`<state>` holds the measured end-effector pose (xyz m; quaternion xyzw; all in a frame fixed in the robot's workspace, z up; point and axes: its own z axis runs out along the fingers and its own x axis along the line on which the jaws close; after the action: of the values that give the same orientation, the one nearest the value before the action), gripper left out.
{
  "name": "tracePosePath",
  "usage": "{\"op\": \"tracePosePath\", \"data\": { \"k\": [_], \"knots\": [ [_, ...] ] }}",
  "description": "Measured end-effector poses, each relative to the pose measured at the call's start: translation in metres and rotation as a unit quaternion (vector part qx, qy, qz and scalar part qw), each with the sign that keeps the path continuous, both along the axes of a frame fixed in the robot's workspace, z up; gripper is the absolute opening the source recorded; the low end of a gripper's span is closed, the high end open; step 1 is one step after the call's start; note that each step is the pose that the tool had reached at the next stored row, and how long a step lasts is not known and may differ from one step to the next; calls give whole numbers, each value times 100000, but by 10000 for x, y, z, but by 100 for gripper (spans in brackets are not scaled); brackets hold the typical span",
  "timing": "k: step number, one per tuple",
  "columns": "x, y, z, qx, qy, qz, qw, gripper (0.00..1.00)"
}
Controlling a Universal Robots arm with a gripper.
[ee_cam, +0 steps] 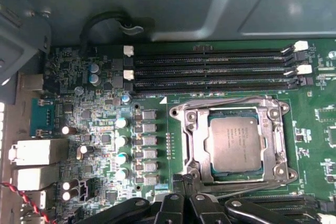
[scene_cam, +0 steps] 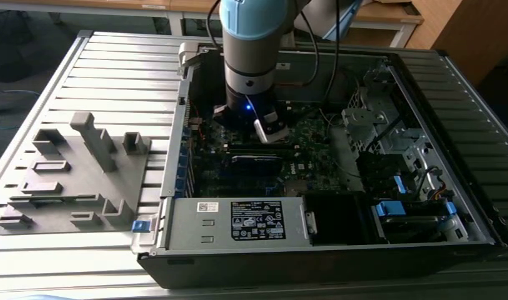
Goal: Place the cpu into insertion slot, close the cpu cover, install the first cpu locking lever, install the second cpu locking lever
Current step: 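Install the second cpu locking lever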
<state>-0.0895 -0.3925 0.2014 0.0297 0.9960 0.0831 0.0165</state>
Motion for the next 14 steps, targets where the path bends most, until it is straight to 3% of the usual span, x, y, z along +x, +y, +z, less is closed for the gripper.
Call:
{"op": "tracePosePath", "data": {
  "k": [14],
  "knots": [
    [5,0,299,-40,4,-8,100000,11]
  ]
}}
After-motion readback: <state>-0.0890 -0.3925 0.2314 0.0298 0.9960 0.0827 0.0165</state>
